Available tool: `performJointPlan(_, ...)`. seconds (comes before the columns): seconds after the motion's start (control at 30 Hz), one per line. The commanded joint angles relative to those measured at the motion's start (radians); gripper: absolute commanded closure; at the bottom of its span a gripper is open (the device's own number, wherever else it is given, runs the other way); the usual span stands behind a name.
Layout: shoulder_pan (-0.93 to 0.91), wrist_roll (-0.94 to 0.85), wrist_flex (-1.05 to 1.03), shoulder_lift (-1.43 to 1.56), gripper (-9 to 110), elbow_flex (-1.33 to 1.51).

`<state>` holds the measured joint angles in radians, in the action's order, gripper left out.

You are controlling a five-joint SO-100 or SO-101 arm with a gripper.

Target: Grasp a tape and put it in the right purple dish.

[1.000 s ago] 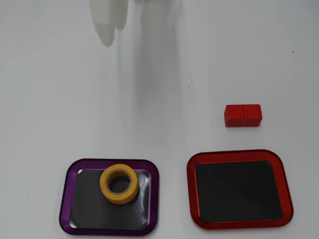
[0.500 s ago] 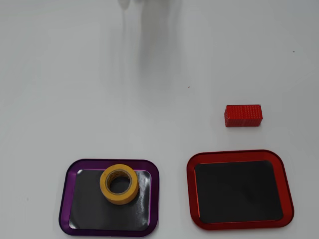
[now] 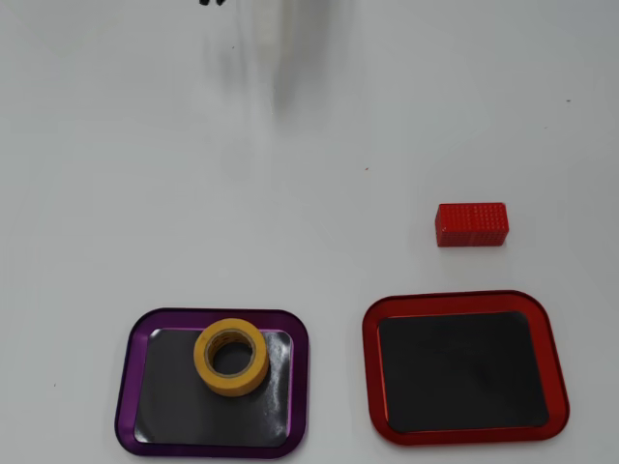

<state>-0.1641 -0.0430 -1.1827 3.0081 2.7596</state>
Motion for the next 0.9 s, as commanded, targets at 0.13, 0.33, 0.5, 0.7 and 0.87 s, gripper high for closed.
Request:
performJointPlan(0.13, 0.021, 0.006, 0.006, 0.273, 79, 0.227)
performJointPlan(0.33, 0.015, 0.006, -0.083, 0.433, 81, 0.29)
performJointPlan(0.5, 0.021, 0.006, -0.094, 0.446, 98, 0.288)
performJointPlan(0.7, 0.017, 0.006, -0.106, 0.446, 102, 0.288)
performJointPlan(0.87, 0.021, 0.006, -0.106, 0.445, 102, 0.288)
